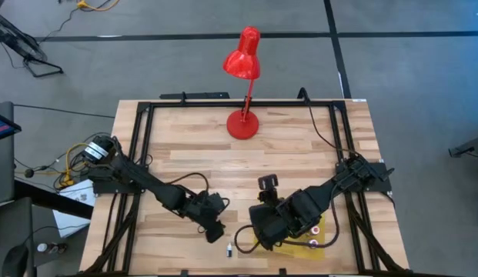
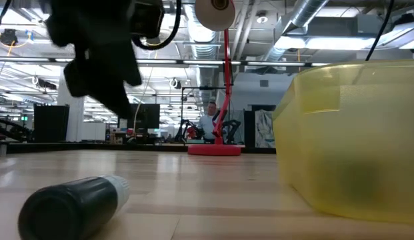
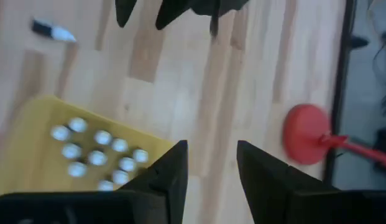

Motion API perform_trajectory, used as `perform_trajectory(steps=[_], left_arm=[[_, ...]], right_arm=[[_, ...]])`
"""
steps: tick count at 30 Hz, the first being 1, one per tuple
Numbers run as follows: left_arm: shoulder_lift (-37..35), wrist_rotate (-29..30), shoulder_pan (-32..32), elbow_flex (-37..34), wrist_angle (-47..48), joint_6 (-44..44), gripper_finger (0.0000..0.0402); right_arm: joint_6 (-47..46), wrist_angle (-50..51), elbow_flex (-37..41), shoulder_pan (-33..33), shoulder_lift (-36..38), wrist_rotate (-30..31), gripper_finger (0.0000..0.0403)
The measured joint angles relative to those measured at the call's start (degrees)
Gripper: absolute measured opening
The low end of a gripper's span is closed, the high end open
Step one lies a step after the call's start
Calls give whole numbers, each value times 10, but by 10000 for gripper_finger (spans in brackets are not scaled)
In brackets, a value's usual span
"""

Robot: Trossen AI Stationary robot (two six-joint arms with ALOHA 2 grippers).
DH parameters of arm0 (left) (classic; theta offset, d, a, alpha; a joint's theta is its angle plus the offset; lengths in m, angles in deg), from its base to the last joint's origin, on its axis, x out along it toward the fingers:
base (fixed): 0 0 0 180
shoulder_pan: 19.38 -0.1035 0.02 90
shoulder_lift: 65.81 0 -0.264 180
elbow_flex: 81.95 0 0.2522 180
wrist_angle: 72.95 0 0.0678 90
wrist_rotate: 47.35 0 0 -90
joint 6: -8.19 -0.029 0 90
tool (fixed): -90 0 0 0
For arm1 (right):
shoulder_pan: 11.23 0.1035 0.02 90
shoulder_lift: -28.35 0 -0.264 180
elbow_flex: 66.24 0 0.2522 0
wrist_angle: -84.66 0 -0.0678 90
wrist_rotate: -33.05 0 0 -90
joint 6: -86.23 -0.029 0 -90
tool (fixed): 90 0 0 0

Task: Pick & Place food coloring
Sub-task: Put the green food coloring into the yellow bin

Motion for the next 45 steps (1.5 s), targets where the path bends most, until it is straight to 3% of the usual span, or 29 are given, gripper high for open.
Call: perform_trajectory(steps=[4, 11, 15, 20, 24, 29, 40, 45], left_arm=[[-1, 17, 8, 31, 39, 56, 253], [13, 67, 59, 31, 27, 132, 233], [50, 73, 79, 30, -20, 181, 231], [107, 69, 95, 34, -145, 197, 231], [134, 65, 96, 70, -135, 203, 231], [173, 68, 102, 145, -64, 228, 231], [312, 69, 106, 411, 258, 268, 231], [377, 50, 104, 501, 322, 281, 231]], right_arm=[[36, 0, 0, -11, 9, 5, 134], [-41, 1, 0, -4, 43, 2, 129], [-73, 1, 0, 6, 61, 2, 133], [-74, 0, 0, 17, 71, 2, 142], [-74, 0, 0, 23, 71, 1, 149], [-66, 1, 2, 32, 71, -13, 156], [-36, 0, 3, 53, 71, -13, 155], [-35, 0, 3, 65, 71, -13, 157]])
